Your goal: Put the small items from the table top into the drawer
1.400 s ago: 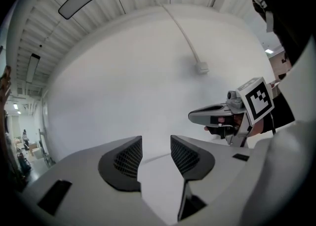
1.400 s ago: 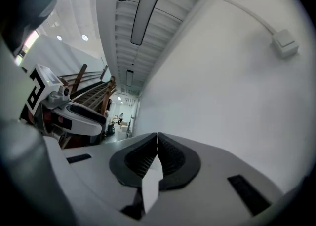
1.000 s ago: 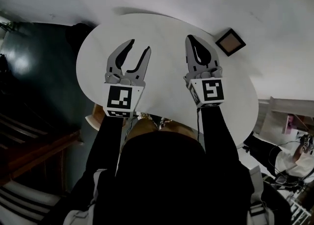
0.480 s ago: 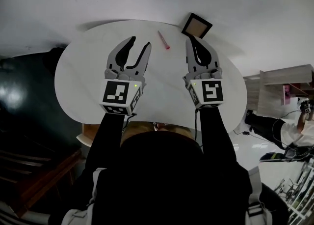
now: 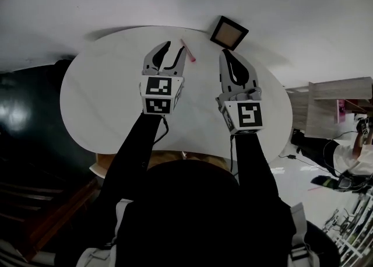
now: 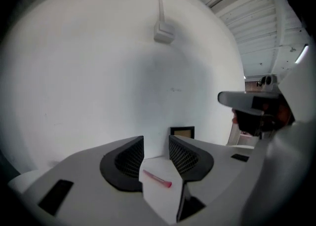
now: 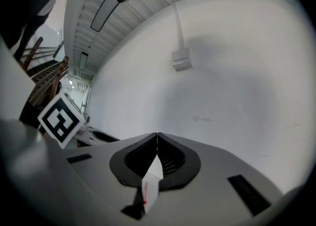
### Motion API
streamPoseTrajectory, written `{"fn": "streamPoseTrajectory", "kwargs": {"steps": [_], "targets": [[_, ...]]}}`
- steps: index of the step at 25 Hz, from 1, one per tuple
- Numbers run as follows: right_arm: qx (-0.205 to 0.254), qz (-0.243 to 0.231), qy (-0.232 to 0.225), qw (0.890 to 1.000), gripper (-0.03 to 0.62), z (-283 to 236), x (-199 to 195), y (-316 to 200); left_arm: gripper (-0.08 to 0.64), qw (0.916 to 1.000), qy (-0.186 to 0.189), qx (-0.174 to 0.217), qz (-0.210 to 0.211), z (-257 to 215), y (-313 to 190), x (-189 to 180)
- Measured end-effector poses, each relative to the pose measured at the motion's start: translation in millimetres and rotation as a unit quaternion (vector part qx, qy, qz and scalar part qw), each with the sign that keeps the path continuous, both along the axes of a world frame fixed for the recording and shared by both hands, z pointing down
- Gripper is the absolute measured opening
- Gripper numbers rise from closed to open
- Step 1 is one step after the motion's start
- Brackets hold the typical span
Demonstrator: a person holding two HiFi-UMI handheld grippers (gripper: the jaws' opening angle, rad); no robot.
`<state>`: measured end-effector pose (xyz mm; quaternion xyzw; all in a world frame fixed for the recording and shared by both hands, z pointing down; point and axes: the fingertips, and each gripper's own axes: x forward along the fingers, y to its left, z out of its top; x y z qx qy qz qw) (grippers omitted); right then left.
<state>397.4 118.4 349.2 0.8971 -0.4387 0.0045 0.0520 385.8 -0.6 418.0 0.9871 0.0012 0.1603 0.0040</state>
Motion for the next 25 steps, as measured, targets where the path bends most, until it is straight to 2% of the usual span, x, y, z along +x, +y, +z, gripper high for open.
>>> {"fn": "streamPoseTrajectory", "kwargs": {"steps": [5, 8, 13, 20, 21, 22, 23, 25], "targets": [[-0.017, 0.014, -0.017, 1.0, 0.028, 18.1, 7.8, 19.7, 0.18, 0.996, -0.087, -0.022, 0.0, 81.8, -0.4, 35.2], [-0.031, 0.026, -0.026, 0.999, 0.028, 28.1, 14.9, 35.4, 0.209, 0.9885, -0.138, -0.06, -0.006, 124.8, -0.5, 49.2], [-0.047, 0.047, -0.031, 0.997, 0.028, 36.6, 22.4, 62.0, 0.229, 0.9754, -0.205, -0.08, -0.005, 179.5, 6.1, 65.1], [-0.055, 0.059, -0.037, 0.996, 0.028, 41.2, 24.9, 74.7, 0.255, 0.9632, -0.264, -0.049, 0.0, 216.4, 6.9, 71.0], [-0.056, 0.058, -0.035, 0.996, 0.028, 41.7, 25.4, 75.2, 0.205, 0.9626, -0.268, -0.04, 0.006, 217.3, 7.9, 70.8], [-0.057, 0.057, -0.033, 0.996, 0.028, 41.8, 25.8, 75.2, 0.108, 0.962, -0.271, -0.032, 0.013, 217.2, 10.0, 70.5], [-0.058, 0.055, -0.031, 0.996, 0.028, 41.8, 25.9, 75.1, 0.054, 0.9614, -0.273, -0.027, 0.018, 216.8, 12.4, 70.2], [-0.06, 0.053, -0.03, 0.996, 0.028, 42.5, 25.7, 75.6, 0.054, 0.9614, -0.273, -0.025, 0.018, 216.6, 14.2, 69.8]]}}
